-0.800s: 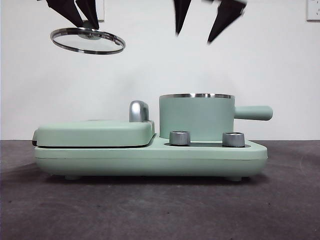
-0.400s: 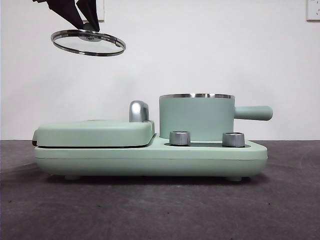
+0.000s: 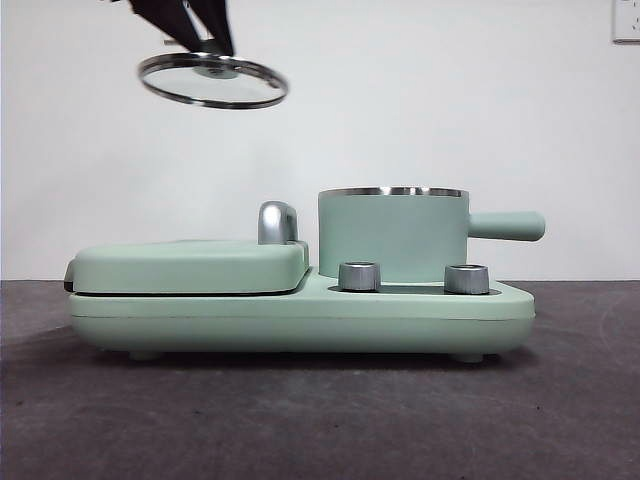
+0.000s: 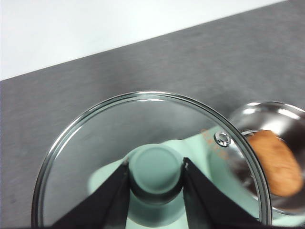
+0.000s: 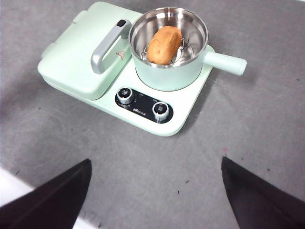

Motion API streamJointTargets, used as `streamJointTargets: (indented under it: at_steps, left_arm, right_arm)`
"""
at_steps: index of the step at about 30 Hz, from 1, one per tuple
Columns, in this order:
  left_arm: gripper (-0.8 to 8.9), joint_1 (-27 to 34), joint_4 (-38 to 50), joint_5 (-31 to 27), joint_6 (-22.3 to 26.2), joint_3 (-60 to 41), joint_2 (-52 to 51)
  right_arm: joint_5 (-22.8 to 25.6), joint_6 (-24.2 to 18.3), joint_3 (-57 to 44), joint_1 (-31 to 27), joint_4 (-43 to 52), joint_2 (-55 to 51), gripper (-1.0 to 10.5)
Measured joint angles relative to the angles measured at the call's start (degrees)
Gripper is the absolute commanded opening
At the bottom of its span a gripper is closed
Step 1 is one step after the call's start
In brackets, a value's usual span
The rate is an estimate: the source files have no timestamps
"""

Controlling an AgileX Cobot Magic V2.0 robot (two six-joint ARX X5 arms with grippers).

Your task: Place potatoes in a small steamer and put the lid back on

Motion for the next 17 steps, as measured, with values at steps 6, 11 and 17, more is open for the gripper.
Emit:
streamJointTargets:
  at_steps: [6,11,17]
  left_arm:
    - [0.16,-6.0,0.8,0.0,0.0,0.0,0.1]
    - [0.16,-10.1,2.2,0.2,0.0,0.0,2.0]
    - [0.16,-13.1,5.6,0.1,0.0,0.0,6.2]
  right_arm:
    - [0.0,1.5,-5.8,0.0,0.0,-11.2,4.3]
    - [0.0,2.8,-9.4,0.0,0.0,-14.3,4.3]
    - [0.0,3.2,-11.5,0.0,0.0,-14.7,4.3]
